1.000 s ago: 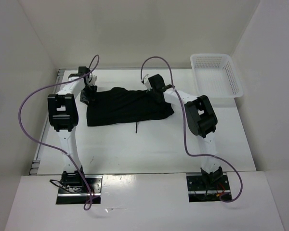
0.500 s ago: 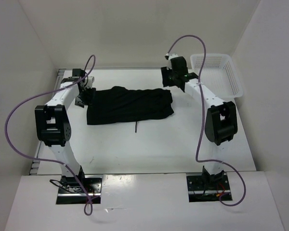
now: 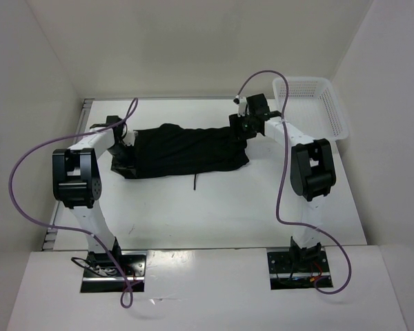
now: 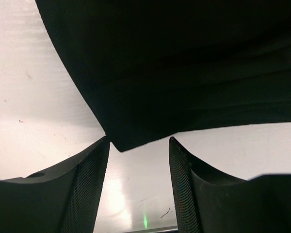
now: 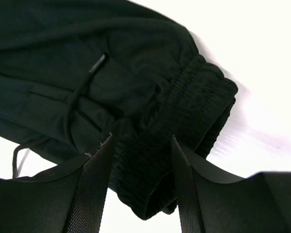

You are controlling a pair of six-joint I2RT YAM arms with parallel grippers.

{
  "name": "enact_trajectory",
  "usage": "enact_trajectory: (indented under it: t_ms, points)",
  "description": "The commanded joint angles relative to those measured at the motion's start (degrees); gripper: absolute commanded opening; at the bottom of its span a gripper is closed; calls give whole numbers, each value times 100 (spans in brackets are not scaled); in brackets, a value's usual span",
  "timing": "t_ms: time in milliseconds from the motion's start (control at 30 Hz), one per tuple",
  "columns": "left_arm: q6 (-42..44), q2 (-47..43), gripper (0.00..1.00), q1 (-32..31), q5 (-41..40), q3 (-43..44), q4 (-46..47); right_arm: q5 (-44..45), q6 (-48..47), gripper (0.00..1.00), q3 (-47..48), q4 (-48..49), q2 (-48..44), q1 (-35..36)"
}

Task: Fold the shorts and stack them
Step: Fold the shorts

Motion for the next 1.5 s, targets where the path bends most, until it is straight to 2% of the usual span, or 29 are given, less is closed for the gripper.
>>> enact_trajectory:
  t_ms: [0,167,200,333,367,467,600,733,1067,1133,1200,1233,1267,1367,1467]
  points:
    - [21,160,59,84,197,182,-43,-93,-89,56,-205,-14,-173,18]
    - [21,335,41,84,259,235,-43,-31,-212,56,-417,39,-173,80]
    - [21,336,32,84,259,296,-43,-31,-212,56,-417,39,-173,80]
    - [21,336,12,84,259,297,-43,433,-422,59,-417,-14,-357,80]
    - [21,336,9,84,259,297,-43,643,-423,63,-417,-14,-410,80]
    - [21,336,0,84,259,297,-95,776,-581,63,-478,-14,-656,80]
    - [21,274,0,84,206,349,-95,769,-581,63,-593,-14,-893,80]
    - [21,160,0,84,206,349,-148,505,-581,58,-698,-128,-893,80]
    - [21,108,0,84,101,297,-148,92,-573,58,-1006,-234,-841,80]
    - [21,107,0,84,101,297,-148,-92,-573,53,-1006,-234,-762,80]
    - [21,107,0,84,101,297,-148,-207,-573,40,-866,-234,-604,80]
    - [21,107,0,84,101,297,-148,-207,-494,33,-761,-234,-603,80]
    - [21,55,0,84,48,297,-148,-146,-493,19,-707,-173,-603,80]
    - [21,54,0,84,-92,349,-148,204,-519,0,-479,-172,-603,80]
    - [21,2,0,84,-233,550,-200,163,-713,0,-180,-234,-603,80]
